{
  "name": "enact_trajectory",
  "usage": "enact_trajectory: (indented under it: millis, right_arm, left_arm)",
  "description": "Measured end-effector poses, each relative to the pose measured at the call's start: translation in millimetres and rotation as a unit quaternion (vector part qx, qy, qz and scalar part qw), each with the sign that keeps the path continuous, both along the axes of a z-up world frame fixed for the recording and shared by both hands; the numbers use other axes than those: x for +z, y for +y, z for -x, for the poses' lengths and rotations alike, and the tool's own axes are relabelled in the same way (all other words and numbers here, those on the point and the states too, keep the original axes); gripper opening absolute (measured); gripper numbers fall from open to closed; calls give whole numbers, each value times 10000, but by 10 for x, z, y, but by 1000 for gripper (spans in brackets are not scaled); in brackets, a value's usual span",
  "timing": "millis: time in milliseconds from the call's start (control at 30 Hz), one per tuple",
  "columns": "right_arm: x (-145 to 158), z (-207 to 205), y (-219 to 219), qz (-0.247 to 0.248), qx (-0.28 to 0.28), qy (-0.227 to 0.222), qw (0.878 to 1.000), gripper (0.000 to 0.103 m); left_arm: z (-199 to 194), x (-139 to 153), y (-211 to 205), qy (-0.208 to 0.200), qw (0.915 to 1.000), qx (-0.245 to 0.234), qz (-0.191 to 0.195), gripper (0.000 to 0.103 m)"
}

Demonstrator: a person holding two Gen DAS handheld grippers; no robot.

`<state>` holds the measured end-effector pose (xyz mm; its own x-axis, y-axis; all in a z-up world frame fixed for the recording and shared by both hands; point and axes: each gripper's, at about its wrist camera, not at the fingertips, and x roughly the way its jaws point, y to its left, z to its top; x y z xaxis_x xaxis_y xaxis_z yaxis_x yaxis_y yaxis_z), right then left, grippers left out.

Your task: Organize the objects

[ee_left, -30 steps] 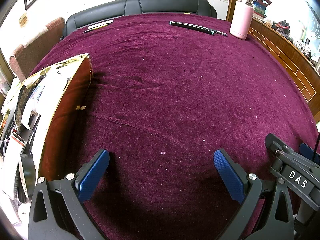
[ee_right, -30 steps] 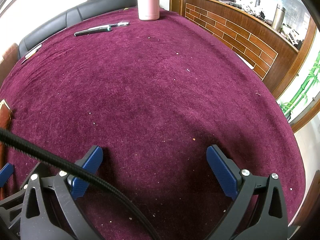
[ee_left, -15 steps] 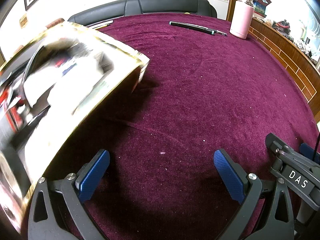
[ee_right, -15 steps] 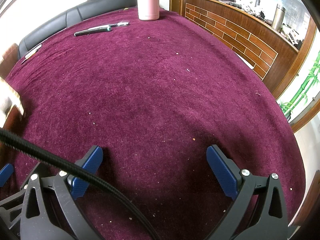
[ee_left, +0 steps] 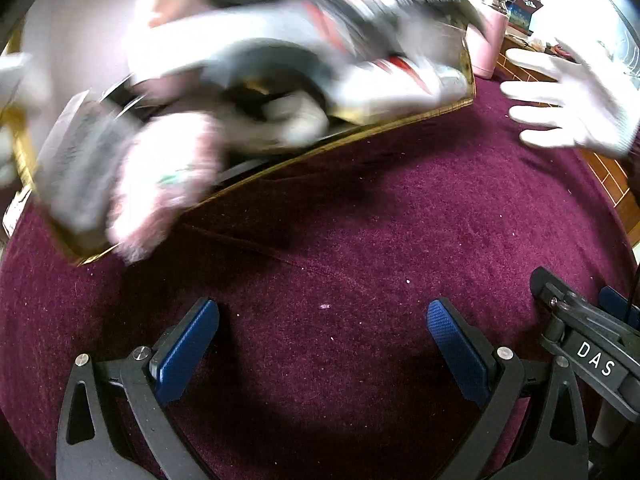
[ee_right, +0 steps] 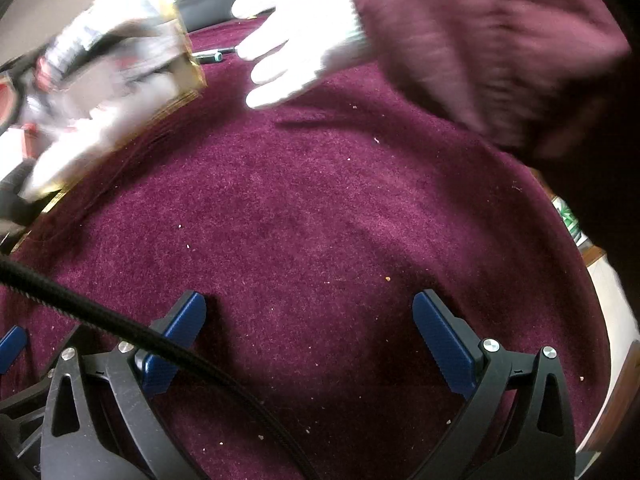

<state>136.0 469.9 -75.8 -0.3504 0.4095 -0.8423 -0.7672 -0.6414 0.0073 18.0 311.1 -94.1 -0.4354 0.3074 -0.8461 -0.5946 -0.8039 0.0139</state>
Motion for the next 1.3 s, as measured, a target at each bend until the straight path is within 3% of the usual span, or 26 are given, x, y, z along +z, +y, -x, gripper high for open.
enact_trajectory:
  millis: [1300]
  right_arm:
    - [-20, 5, 21, 2, 2, -5, 10000, 103]
  left_arm:
    - [85, -6, -13, -1, 10000, -17, 10, 102]
